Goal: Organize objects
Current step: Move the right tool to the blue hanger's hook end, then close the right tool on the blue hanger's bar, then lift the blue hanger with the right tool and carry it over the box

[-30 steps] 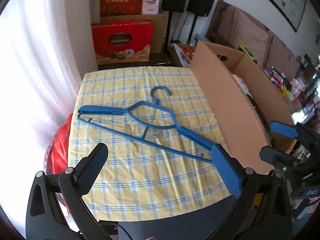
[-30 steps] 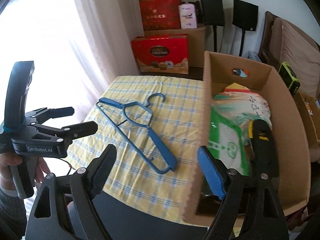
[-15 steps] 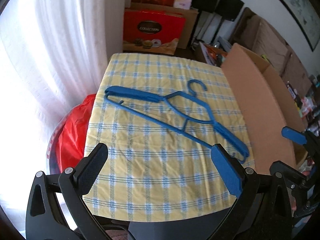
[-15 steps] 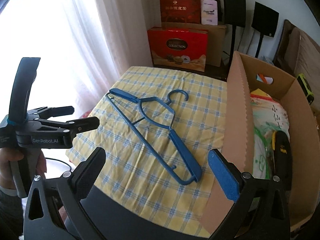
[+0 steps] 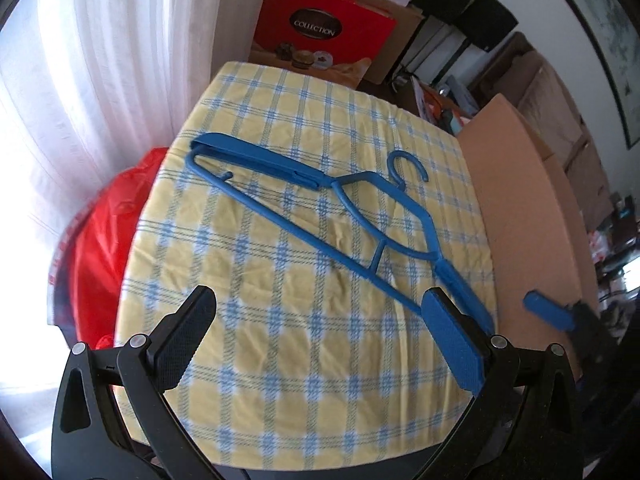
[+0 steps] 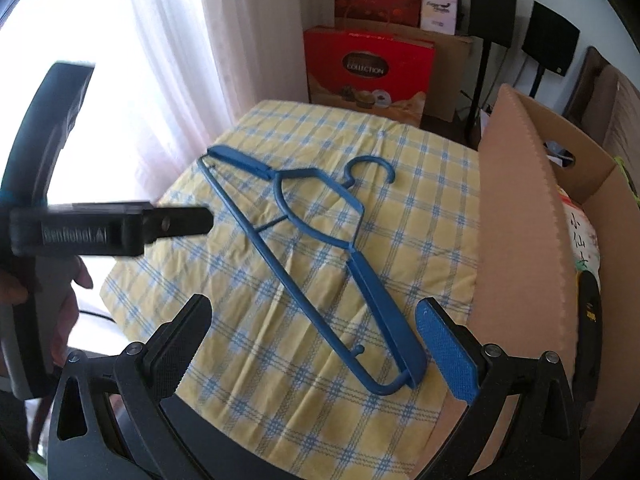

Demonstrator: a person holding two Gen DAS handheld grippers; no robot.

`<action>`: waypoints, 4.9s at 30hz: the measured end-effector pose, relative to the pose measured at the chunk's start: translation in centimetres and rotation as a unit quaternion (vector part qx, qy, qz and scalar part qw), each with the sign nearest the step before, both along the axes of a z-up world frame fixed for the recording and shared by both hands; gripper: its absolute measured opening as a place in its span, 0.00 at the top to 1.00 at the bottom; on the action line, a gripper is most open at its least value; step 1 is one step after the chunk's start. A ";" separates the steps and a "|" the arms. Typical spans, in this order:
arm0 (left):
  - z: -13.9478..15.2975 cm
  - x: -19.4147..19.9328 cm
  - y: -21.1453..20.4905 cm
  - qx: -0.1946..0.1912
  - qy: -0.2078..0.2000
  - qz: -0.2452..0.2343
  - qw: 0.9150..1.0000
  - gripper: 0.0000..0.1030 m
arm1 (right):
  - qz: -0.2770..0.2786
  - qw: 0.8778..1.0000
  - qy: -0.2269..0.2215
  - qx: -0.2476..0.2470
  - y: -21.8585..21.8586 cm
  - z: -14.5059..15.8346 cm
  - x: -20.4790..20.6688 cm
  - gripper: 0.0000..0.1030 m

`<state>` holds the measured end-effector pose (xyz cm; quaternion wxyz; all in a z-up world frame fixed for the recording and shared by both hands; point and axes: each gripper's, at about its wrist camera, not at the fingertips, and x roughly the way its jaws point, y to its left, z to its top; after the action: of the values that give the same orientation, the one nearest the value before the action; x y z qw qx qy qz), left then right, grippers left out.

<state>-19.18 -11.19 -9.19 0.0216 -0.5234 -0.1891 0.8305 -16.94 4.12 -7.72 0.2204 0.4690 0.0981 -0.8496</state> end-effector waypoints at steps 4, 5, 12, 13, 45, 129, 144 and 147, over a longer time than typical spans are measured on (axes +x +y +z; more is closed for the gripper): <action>-0.7 -0.9 0.6 0.010 -0.007 -0.003 1.000 0.00 | 0.009 1.000 -0.016 0.003 -0.3 -1.4 -0.5 0.01; -1.0 -1.1 0.7 0.018 -0.010 -0.004 1.000 0.00 | 0.010 1.000 -0.020 0.004 -0.4 -1.8 -0.7 0.01; -2.6 -2.5 1.6 0.047 -0.030 -0.005 0.998 0.01 | 0.007 0.999 -0.038 0.010 -0.5 -3.6 -2.1 0.01; -2.8 -2.6 1.8 0.049 -0.031 -0.005 0.998 0.01 | 0.005 0.999 -0.040 0.010 -0.5 -3.9 -2.3 0.01; -3.9 -6.0 3.4 0.031 -0.047 0.041 0.998 0.54 | -0.007 0.999 -0.031 -0.029 -1.8 -5.4 0.2 0.41; 8.6 -10.0 31.3 0.055 0.026 -0.187 0.981 0.69 | -0.192 0.974 0.082 -0.088 23.4 7.4 4.4 0.42; 5.6 -11.9 32.3 0.024 -0.011 -0.196 0.980 0.70 | -0.217 0.968 0.034 -0.121 25.0 4.2 1.4 0.41; 6.3 -11.8 31.6 0.032 0.003 -0.191 0.981 0.68 | -0.229 0.967 0.030 -0.104 24.8 4.0 0.8 0.42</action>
<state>-31.02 20.40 -2.87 0.1972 -0.5464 -0.1123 0.8061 -16.12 28.95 -3.71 0.0647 0.4279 -0.0941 -0.8966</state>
